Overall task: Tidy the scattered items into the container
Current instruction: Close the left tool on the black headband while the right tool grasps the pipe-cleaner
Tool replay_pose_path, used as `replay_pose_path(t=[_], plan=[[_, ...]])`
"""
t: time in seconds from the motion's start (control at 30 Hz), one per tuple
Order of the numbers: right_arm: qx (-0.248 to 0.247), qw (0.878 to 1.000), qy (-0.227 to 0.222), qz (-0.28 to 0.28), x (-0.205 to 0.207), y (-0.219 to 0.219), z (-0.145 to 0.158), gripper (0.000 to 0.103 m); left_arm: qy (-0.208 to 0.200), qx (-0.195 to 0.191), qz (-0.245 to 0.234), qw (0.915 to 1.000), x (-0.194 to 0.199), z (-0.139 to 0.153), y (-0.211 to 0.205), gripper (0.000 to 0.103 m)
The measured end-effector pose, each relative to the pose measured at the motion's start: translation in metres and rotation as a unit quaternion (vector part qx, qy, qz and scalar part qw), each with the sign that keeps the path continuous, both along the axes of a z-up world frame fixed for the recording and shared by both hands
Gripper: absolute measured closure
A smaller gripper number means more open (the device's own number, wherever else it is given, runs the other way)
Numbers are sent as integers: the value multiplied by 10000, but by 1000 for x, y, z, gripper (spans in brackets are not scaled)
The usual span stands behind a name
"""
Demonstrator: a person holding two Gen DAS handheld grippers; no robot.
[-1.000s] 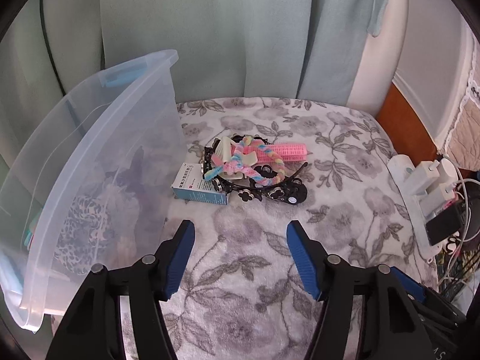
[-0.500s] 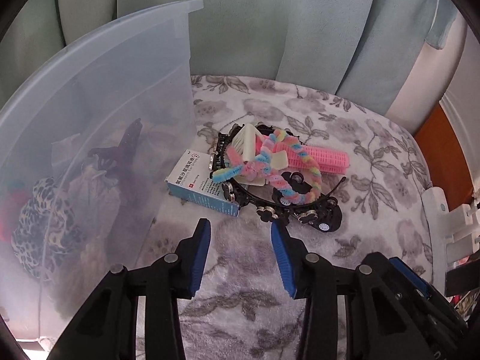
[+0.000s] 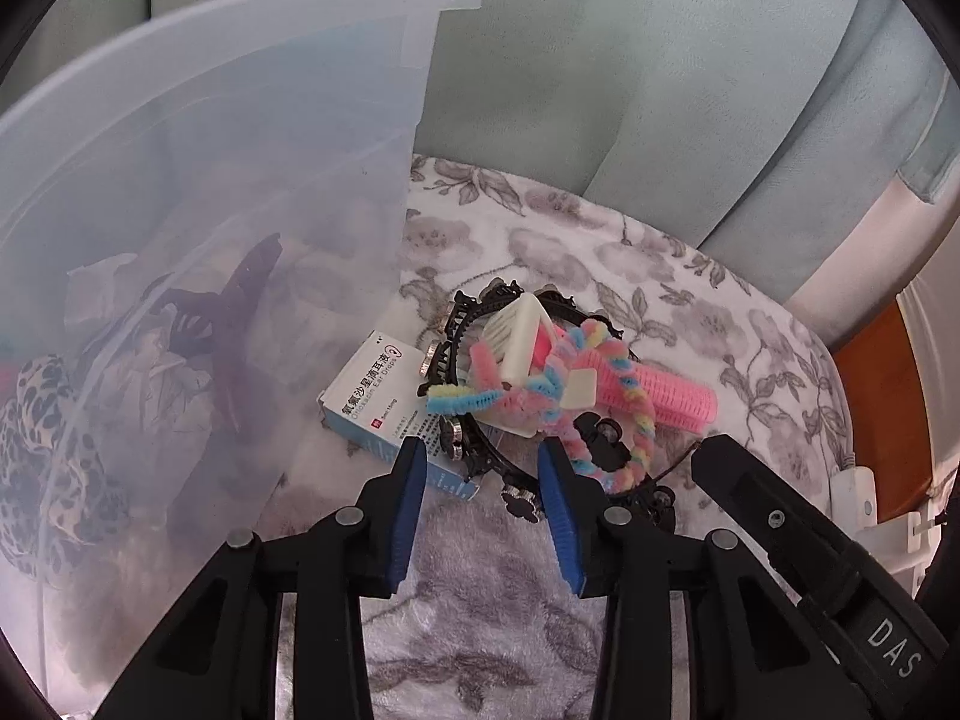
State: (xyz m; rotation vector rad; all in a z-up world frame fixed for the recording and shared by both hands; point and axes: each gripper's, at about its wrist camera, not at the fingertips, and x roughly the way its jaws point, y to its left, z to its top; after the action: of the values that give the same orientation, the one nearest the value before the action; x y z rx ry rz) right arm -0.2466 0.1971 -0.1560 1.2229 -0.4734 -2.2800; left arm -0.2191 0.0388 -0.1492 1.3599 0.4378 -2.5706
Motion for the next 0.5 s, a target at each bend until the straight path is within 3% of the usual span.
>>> replay_pose_path(t=[0.1, 0.3, 0.5], plan=[[-8, 9998, 7, 189, -9, -10, -3, 60, -14, -12, 52, 10000, -4, -2, 1, 65], [-96, 9988, -55, 482, -24, -24, -10, 64, -90, -348, -40, 9993, -11, -4, 7, 67], [2, 9978, -353, 568, -39, -31, -24, 68, -170, -418, -48, 9990, -14, -6, 5, 68]])
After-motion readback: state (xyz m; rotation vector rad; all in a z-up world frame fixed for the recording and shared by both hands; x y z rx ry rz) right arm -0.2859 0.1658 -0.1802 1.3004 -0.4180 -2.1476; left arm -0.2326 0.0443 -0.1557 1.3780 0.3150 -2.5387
